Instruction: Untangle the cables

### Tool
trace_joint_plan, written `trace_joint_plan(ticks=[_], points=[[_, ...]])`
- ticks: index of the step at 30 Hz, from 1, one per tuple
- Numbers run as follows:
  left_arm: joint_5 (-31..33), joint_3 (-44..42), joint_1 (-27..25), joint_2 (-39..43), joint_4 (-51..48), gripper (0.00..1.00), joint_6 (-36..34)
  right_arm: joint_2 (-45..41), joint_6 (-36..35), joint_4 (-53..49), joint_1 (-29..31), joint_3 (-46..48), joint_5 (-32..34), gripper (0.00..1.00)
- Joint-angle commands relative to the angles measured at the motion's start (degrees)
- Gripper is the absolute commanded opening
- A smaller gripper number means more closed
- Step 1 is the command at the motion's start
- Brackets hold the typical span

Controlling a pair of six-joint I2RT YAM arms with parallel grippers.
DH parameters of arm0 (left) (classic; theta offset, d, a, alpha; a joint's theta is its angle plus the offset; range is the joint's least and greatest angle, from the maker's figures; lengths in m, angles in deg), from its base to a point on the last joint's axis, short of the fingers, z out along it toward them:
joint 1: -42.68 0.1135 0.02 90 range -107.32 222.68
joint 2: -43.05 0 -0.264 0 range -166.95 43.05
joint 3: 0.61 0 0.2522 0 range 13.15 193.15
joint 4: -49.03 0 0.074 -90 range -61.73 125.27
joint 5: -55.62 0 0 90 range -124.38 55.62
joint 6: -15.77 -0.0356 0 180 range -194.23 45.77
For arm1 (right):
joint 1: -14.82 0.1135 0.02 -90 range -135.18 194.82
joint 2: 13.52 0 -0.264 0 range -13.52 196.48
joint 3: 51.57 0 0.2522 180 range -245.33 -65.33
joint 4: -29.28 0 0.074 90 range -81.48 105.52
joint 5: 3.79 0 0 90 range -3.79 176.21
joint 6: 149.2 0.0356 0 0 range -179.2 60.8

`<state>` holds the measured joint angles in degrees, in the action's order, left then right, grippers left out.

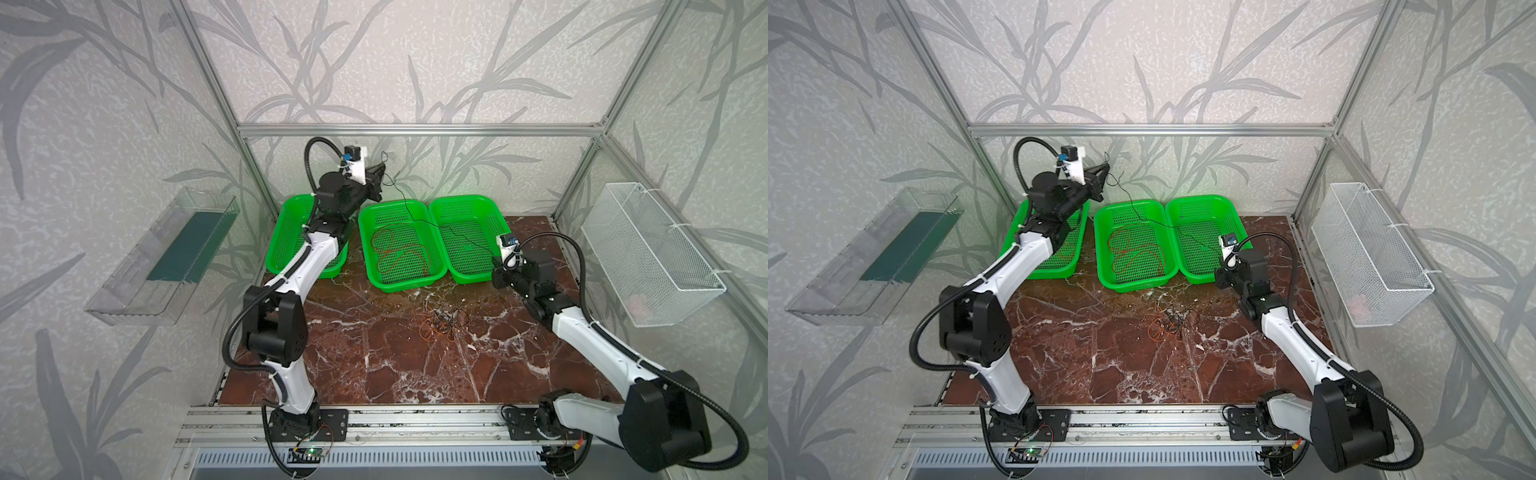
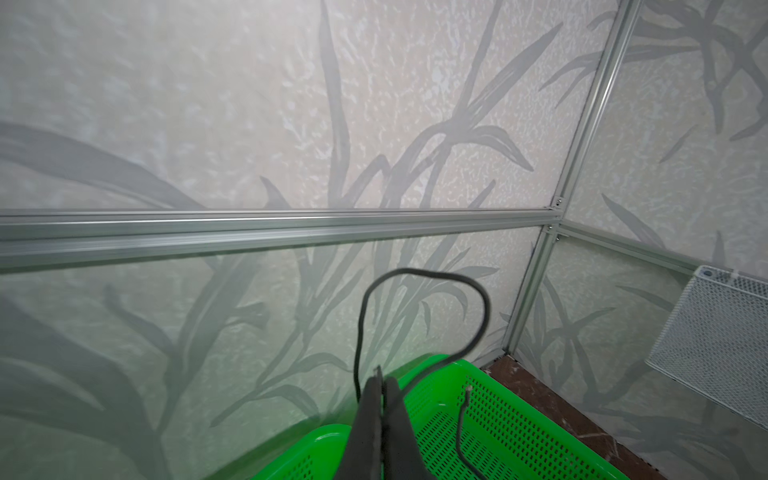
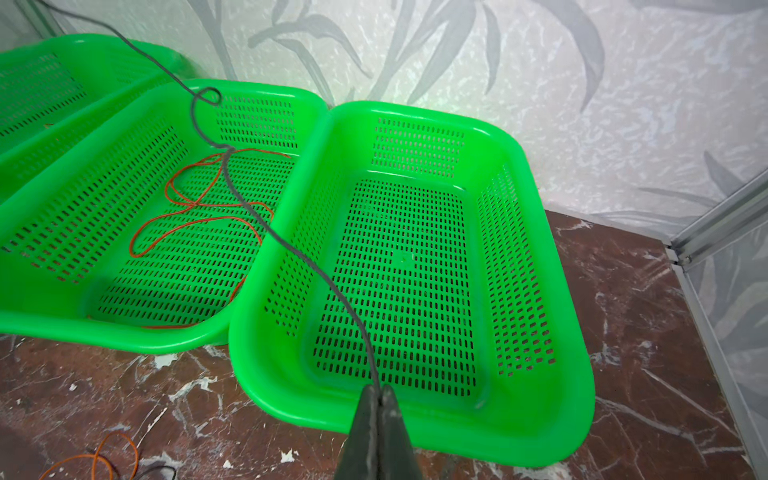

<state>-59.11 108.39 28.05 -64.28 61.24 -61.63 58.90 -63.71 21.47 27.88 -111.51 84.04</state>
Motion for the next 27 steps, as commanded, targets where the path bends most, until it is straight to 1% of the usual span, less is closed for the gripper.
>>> trace_joint_plan(ticks=[1, 5, 8, 11, 14, 21, 22, 24, 27], points=[[-0.45, 9.63, -3.17, -7.96, -0.25, 0.00, 1.07, 5.36, -0.85, -4.08, -0.84, -4.78, 3.45, 0.00], [0.02, 21.97, -6.59, -19.32, -2.78, 0.00, 1.47, 11.60, -1.12, -3.49, -1.46, -8.04, 6.07, 0.00], [0.61, 30.74, -8.73, -27.28, -4.38, 0.00, 2.78, 15.08, -1.51, -2.89, -1.63, -9.47, 9.36, 0.00], [1.15, 38.27, -10.80, -34.09, -6.18, 0.00, 2.94, 17.35, -2.09, -2.71, -1.70, -10.29, 11.17, 0.00], [2.37, 41.25, -12.76, -37.87, -7.09, 0.00, 2.37, 18.61, -2.52, -2.55, -1.70, -10.99, 12.93, 0.00], [6.62, 44.12, -16.18, -44.08, -8.47, 0.00, 0.96, 21.42, -2.80, -3.64, -1.72, -12.97, 15.36, 0.00], [7.38, 44.38, -16.37, -44.70, -8.82, 0.00, 0.74, 21.52, -2.63, -3.97, -1.74, -13.15, 15.76, 0.02], [8.91, 44.85, -16.84, -45.48, -10.43, 0.00, -0.31, 21.44, -2.27, -3.79, -1.75, -13.07, 16.30, 0.11], [11.11, 44.86, -17.25, -45.93, -12.38, 0.00, -1.62, 21.58, -2.27, -4.21, -1.76, -13.25, 16.45, 0.37]])
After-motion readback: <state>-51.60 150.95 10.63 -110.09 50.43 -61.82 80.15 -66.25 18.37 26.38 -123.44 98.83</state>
